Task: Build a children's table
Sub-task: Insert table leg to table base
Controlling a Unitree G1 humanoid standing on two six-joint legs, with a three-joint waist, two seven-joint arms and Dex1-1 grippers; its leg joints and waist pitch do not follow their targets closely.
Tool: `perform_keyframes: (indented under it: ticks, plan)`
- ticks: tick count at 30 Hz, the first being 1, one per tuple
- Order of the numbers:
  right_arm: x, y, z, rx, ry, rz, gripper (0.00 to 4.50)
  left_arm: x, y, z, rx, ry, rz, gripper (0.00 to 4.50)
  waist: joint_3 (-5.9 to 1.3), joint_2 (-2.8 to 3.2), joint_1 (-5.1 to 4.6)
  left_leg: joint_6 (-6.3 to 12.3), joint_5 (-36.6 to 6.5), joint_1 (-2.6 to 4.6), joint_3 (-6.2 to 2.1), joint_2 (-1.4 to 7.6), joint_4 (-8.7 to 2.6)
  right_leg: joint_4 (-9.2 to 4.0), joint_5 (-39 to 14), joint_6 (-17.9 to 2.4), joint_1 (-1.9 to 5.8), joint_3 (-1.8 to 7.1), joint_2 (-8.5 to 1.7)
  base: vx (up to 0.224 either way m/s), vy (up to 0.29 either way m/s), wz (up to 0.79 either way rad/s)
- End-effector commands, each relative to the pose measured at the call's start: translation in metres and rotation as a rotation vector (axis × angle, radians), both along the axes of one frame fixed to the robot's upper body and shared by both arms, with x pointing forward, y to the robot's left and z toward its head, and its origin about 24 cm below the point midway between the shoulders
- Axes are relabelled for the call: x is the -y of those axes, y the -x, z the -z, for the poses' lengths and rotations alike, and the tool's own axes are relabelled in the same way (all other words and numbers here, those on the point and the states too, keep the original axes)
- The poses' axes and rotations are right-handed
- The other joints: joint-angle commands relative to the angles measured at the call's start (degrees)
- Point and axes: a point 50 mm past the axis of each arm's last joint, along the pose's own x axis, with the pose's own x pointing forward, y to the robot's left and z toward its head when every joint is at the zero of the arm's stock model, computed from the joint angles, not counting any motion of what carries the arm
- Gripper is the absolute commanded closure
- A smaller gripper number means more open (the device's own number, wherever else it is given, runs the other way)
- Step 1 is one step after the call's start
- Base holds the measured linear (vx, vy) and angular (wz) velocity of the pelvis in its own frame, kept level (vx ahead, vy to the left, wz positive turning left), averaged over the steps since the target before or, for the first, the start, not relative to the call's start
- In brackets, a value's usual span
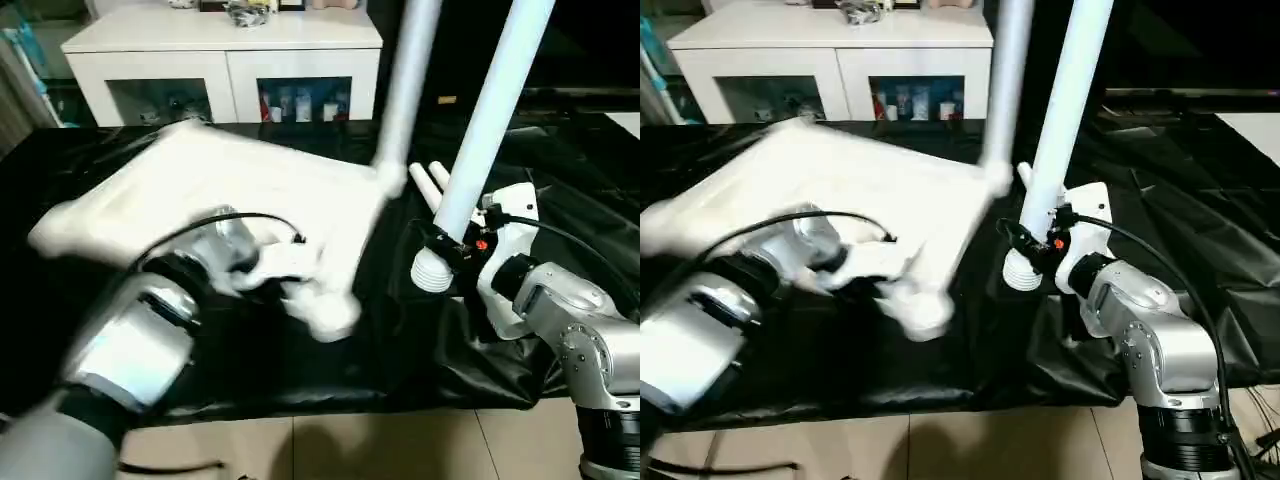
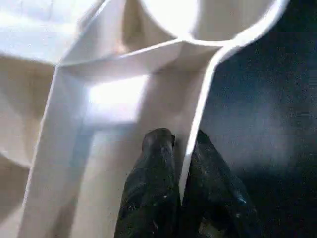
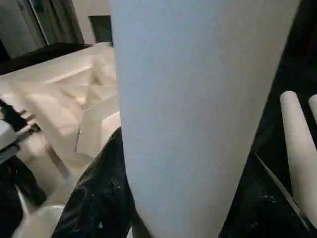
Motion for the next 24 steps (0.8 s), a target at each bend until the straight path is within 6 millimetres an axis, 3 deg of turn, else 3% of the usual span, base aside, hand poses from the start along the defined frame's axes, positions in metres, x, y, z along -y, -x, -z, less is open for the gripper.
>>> perform_keyframes:
  ticks: [1, 6, 13, 18, 19, 21, 24]
  plan:
    - [-0.002, -0.001, -0.003, 0.023, 0.003, -0.008, 2.64, -0.008, 0.005, 0.015, -0.069, 0.053, -0.138, 4.36, -3.32, -0.94, 0.55, 2.19, -13.37, 0.52, -0.73, 1.67, -3.91, -4.87, -13.23, -14.34, 2.77, 2.45, -4.14, 0.0, 0.0, 0.0]
    - [-0.002, -0.001, -0.002, 0.021, 0.011, -0.012, 2.64, 0.01, 0.012, 0.025, -0.045, 0.145, -0.128, 4.5, -3.15, -0.9, 0.44, 2.6, -14.37, 0.61, -0.7, 1.75, -3.99, -5.33, -16.28, -13.27, 2.49, 2.42, -3.98, 0.0, 0.0, 0.0]
    - [-0.001, -0.002, -0.001, 0.019, 0.015, -0.006, 2.64, 0.015, 0.01, 0.029, 0.154, 0.172, -0.164, 4.5, -2.79, -0.86, 0.64, 1.36, -18.32, 1.05, -0.87, 1.97, -4.46, -6.03, -22.4, -10.44, 1.81, 2.49, -3.99, 0.0, 0.0, 0.0]
    - [-0.001, -0.003, -0.001, 0.018, 0.013, -0.003, 2.64, 0.02, 0.009, 0.022, 0.238, 0.253, -0.189, 4.5, -2.66, -1.17, 0.31, 0.94, -18.93, 0.54, -1.16, 1.76, -4.73, -6.35, -26.63, -8.0, 1.87, 2.35, -4.11, 0.0, 0.0, 0.0]
    - [-0.002, -0.003, -0.001, 0.017, 0.013, -0.005, 2.64, 0.022, 0.009, 0.02, 0.232, 0.287, -0.19, 4.05, -2.63, -1.18, 0.18, 1.04, -18.65, 0.29, -1.22, 1.71, -4.81, -6.43, -27.11, -7.44, 1.93, 2.3, -4.12, 0.0, 0.0, 0.0]
    - [-0.002, -0.004, 0.0, 0.016, 0.012, -0.007, 2.64, 0.023, 0.012, 0.017, 0.227, 0.33, -0.166, 3.93, -2.65, -1.24, 0.09, 1.27, -18.73, 0.53, -1.14, 1.66, -4.65, -6.61, -28.08, -7.15, 1.64, 2.33, -4.19, 0.0, 0.0, 0.0]
    - [-0.002, -0.005, 0.0, 0.015, 0.011, -0.009, 2.64, 0.018, 0.013, 0.014, 0.263, 0.332, -0.122, 3.58, -3.08, -0.95, 0.22, 1.47, -16.39, 0.32, -1.03, 2.05, -4.67, -5.98, -21.83, -8.9, 1.55, 2.51, -4.0, 0.0, 0.0, 0.0]
